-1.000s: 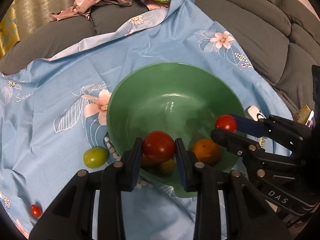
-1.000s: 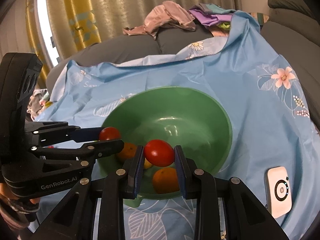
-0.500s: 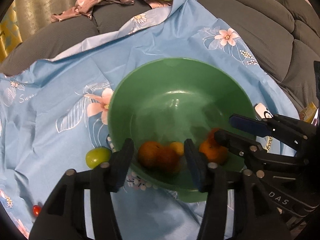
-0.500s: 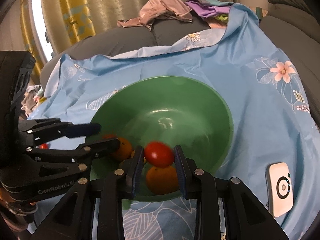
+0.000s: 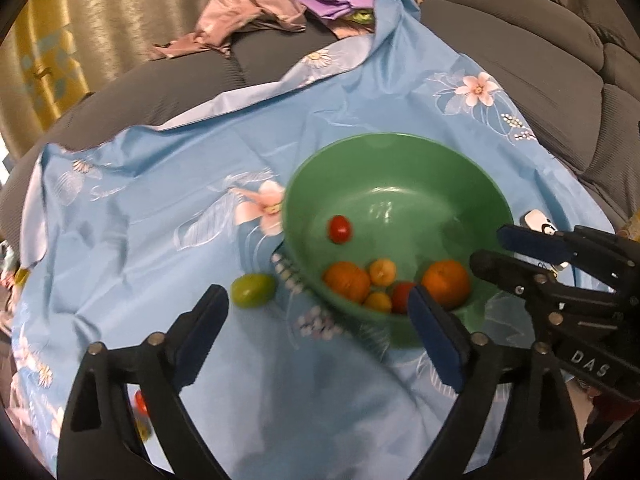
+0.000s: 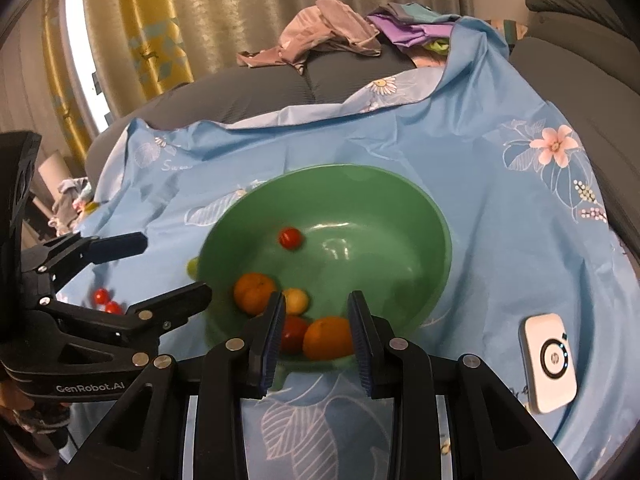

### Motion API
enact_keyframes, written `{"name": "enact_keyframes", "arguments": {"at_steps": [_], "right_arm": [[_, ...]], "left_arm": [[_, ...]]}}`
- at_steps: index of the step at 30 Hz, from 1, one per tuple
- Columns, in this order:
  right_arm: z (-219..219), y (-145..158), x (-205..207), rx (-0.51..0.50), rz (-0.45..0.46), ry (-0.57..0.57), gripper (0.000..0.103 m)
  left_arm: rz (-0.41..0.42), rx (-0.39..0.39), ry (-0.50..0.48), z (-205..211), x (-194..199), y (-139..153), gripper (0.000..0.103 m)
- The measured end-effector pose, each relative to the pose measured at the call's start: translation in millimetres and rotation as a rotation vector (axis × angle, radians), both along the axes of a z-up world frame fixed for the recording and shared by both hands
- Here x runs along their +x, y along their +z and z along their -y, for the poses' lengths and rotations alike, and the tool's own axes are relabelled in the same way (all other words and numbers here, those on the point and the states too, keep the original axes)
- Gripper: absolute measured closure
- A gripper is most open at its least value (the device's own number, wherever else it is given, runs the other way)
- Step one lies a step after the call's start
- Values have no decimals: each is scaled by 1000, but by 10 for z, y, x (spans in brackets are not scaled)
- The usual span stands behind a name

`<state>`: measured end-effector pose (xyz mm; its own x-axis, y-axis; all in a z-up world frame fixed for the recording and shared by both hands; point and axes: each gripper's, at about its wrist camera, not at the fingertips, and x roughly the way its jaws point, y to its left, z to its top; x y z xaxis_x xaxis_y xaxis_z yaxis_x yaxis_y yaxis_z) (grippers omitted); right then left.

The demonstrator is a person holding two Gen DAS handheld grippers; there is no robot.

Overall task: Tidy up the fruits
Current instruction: 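Lift both tools away from the green bowl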

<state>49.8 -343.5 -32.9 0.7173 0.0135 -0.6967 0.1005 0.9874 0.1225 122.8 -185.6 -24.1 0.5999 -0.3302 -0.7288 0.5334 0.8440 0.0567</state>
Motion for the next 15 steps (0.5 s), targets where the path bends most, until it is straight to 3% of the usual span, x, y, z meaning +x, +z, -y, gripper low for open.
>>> {"name": "enact_keyframes", "arguments": {"at_steps": [15], "right_arm": [[-459,175,-303,2,-2,89,60]], "left_arm": [[59,-34,154,-738,-699,178,1]]}}
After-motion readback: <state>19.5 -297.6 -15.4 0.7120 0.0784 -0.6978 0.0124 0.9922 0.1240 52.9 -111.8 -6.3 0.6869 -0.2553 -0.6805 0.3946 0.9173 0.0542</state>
